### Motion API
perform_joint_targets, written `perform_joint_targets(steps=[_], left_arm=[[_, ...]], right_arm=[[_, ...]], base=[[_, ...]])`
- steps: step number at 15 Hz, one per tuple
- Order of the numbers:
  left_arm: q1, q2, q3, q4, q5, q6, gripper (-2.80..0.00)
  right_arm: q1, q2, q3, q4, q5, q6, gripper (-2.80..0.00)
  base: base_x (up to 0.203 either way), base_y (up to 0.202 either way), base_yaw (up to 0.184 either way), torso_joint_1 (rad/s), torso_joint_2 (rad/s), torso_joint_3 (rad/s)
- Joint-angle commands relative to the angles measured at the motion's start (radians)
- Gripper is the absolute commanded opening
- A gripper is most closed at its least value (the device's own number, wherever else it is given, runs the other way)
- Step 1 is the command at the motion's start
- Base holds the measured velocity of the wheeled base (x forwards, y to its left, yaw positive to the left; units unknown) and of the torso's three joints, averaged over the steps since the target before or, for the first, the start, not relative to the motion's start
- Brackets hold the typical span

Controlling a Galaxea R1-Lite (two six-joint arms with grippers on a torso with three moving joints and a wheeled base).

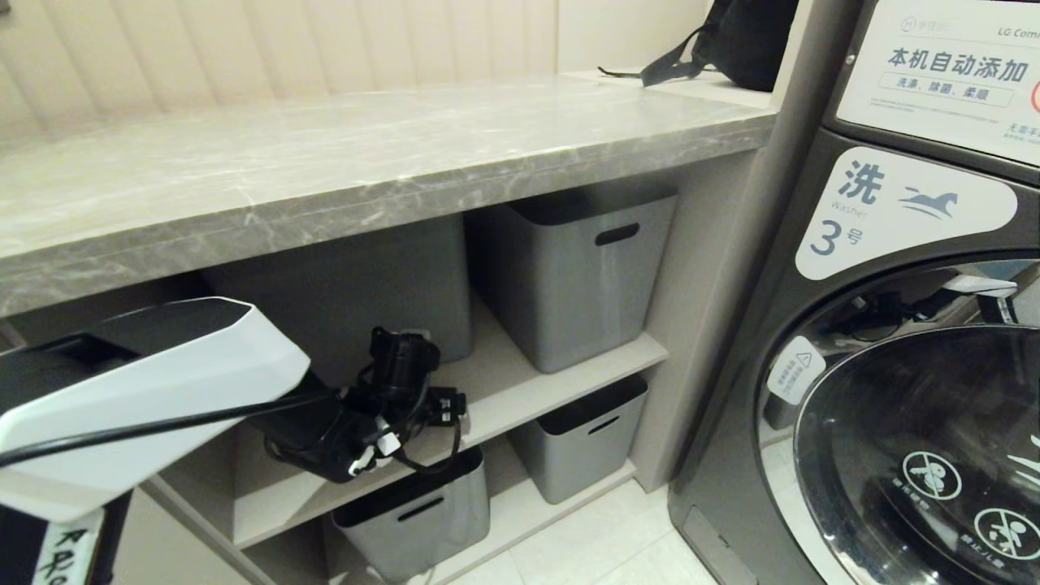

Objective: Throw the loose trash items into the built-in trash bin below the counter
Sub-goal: Pick up the garbage

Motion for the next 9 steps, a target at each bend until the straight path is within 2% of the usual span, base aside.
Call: perform_joint_targets(steps=[1,6,7,8,9], left_arm=[[0.000,0.040,-0.024,-0.018,0.001,0.000,0.00],[0.001,0.082,-0.058,-0.021,0.003,-0.003,0.00],[0.003,0.084,-0.059,-0.021,0.003,-0.005,-2.62],[0.008,0.085,-0.061,-0.020,0.002,-0.006,-2.80],[0.011,0.089,-0.059,-0.019,0.001,-0.007,-2.80]], right_arm=[[0.000,-0.002,0.000,0.000,0.000,0.000,-2.80],[0.000,-0.002,0.000,0.000,0.000,0.000,-2.80],[0.000,-0.002,0.000,0.000,0.000,0.000,-2.80],[0.000,-0.002,0.000,0.000,0.000,0.000,-2.80],[0.000,-0.002,0.000,0.000,0.000,0.000,-2.80]], base=[[0.000,0.000,0.000,0.000,0.00,0.000],[0.000,0.000,0.000,0.000,0.00,0.000],[0.000,0.000,0.000,0.000,0.00,0.000],[0.000,0.000,0.000,0.000,0.00,0.000],[0.000,0.000,0.000,0.000,0.00,0.000]])
